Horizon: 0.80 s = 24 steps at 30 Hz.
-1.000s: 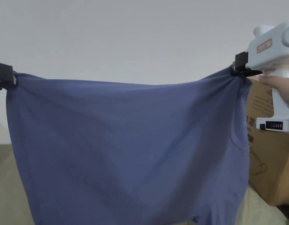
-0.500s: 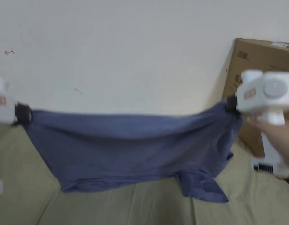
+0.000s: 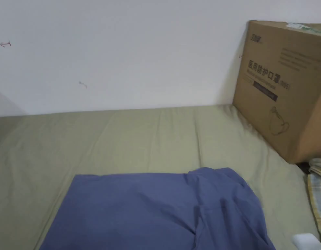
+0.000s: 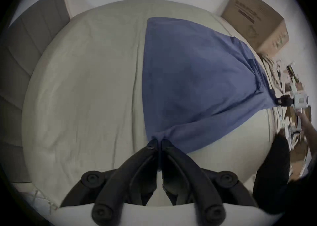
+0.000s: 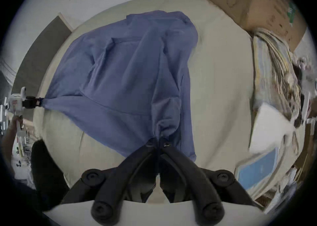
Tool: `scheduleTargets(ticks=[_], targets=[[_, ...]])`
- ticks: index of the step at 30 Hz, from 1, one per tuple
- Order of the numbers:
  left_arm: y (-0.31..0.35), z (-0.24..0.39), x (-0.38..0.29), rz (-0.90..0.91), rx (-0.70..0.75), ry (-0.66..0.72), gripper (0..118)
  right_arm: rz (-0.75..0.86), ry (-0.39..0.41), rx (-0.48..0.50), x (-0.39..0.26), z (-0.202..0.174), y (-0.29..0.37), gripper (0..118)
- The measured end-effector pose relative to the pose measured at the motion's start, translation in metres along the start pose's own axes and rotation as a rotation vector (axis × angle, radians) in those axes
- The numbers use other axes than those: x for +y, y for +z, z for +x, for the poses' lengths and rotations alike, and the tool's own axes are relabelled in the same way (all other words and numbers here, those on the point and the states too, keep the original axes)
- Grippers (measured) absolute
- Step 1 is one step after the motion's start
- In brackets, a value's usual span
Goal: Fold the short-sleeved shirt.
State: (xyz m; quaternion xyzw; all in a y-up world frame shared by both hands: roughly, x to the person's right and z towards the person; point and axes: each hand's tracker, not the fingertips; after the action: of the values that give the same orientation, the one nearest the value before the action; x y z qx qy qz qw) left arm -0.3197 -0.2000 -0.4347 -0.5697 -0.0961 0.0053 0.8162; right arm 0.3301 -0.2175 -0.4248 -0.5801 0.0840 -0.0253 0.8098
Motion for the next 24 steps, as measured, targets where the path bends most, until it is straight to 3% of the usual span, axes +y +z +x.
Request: scheduleTargets(ticks=[4,7,11,13,14,15,17,18,19,24], targets=[[0.03,-0.006,-0.028,0.007,-0.067,0.026,0,-0.109,0.027,-0.018,-0.038,-0.005,0.016,3],[0.038,0.002,-0.038,0.026,-0.083,0.029,0,-0.101,0.032,-0.039,-0.047,-0.009,0.015,4],[0.032,0.016,-0.043,0.049,-0.052,-0.015,0,-0.05,-0.026,-0.063,-0.045,-0.014,0.018,5],[0.03,0.016,-0.042,0.053,-0.052,-0.01,6,-0.047,-0.057,-0.074,-0.041,-0.017,0.018,7],[0.029,0.016,-0.04,0.051,-0.066,-0.002,24,-0.055,-0.066,-0.07,-0.039,-0.017,0.018,17],[0.029,0.016,-0.039,0.054,-0.091,0.023,52,-0.047,-0.073,-0.062,-0.039,-0.016,0.02,44],[0.031,0.018,-0.035,0.073,-0.107,0.036,115,0.031,-0.082,-0.089,-0.038,-0.021,0.029,118],[0.034,0.021,-0.033,0.09,-0.114,0.038,118,0.073,-0.078,-0.098,-0.037,-0.026,0.036,114],[0.04,0.024,-0.028,0.142,-0.118,0.042,118,0.199,-0.1,-0.033,-0.036,-0.029,0.053,113],[0.054,0.038,0.008,0.266,-0.14,0.077,118,0.302,-0.151,0.018,-0.001,-0.042,0.077,113]])
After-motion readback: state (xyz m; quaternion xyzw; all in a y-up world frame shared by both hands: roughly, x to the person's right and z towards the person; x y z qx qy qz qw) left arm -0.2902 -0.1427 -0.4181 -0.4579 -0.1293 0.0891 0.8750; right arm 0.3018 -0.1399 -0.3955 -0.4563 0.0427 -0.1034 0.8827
